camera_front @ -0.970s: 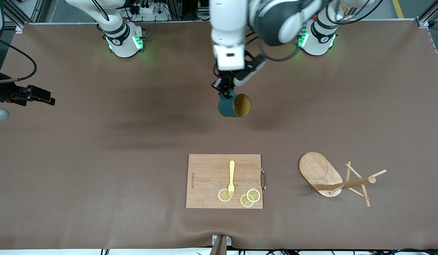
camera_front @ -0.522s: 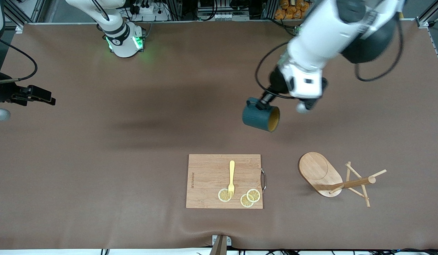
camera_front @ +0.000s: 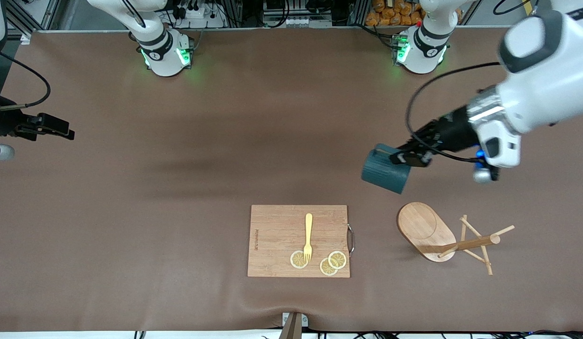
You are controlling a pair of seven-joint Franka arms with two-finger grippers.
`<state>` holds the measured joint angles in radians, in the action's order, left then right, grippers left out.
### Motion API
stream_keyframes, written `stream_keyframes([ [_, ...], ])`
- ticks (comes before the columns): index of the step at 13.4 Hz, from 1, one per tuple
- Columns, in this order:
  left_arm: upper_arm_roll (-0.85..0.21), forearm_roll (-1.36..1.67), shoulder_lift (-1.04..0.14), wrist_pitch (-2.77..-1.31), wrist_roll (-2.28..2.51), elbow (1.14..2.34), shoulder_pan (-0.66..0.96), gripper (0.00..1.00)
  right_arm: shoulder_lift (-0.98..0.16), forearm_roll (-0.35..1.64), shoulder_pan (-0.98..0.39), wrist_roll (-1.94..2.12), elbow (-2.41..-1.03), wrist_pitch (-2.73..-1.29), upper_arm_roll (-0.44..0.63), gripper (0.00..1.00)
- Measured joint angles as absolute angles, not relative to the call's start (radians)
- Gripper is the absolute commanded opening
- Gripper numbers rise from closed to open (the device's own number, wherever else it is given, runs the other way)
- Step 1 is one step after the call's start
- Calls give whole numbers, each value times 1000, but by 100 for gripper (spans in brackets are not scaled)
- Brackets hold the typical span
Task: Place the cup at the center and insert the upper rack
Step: 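Carry the mug with the left gripper over the wooden mug stand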
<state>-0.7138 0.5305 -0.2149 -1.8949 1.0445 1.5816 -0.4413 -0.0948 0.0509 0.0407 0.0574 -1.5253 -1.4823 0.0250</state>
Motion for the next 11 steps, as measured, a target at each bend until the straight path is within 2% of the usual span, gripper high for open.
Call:
stream_keyframes([
  [5, -712, 740, -276, -1789, 833, 1597, -607, 0, -95, 51, 41, 57, -1525, -1482, 25, 100],
  [11, -712, 881, -464, -1711, 800, 1582, -705, 0, -95, 51, 41, 57, -1526, -1482, 25, 100],
])
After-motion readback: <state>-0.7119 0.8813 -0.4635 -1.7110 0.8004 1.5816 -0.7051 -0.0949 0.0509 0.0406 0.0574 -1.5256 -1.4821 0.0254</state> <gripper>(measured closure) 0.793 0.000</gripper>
